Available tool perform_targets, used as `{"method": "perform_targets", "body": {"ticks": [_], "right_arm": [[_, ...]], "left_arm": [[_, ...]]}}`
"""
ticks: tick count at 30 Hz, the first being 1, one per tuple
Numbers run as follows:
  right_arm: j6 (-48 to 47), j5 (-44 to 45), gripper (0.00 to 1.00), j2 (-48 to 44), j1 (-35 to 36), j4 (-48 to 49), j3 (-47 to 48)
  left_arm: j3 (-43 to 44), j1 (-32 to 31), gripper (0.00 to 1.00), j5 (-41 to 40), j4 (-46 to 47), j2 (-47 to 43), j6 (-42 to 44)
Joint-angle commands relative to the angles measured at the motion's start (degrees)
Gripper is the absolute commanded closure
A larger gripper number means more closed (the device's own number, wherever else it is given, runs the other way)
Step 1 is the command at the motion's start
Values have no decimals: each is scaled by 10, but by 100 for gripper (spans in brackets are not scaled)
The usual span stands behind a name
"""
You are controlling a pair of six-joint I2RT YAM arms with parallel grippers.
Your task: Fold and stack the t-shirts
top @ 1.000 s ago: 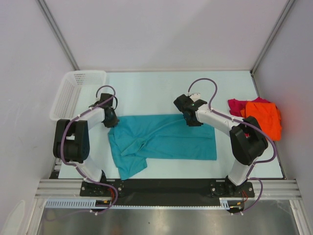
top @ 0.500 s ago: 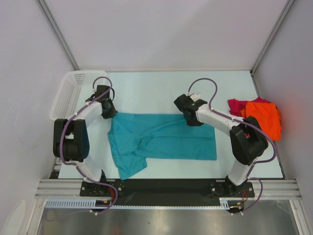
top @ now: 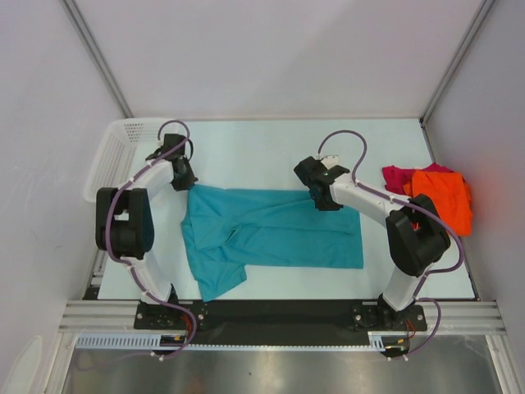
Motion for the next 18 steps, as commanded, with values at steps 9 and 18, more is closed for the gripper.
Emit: {"method": "perform_targets", "body": {"ticks": [9, 18], "right_arm": [[-4, 5, 80, 11, -4, 10, 11], [-20, 7, 80, 73, -12, 30, 80]], "left_arm": [[32, 7, 1, -12, -30, -23, 2], [98, -8, 0, -7, -49, 12, 7]]}}
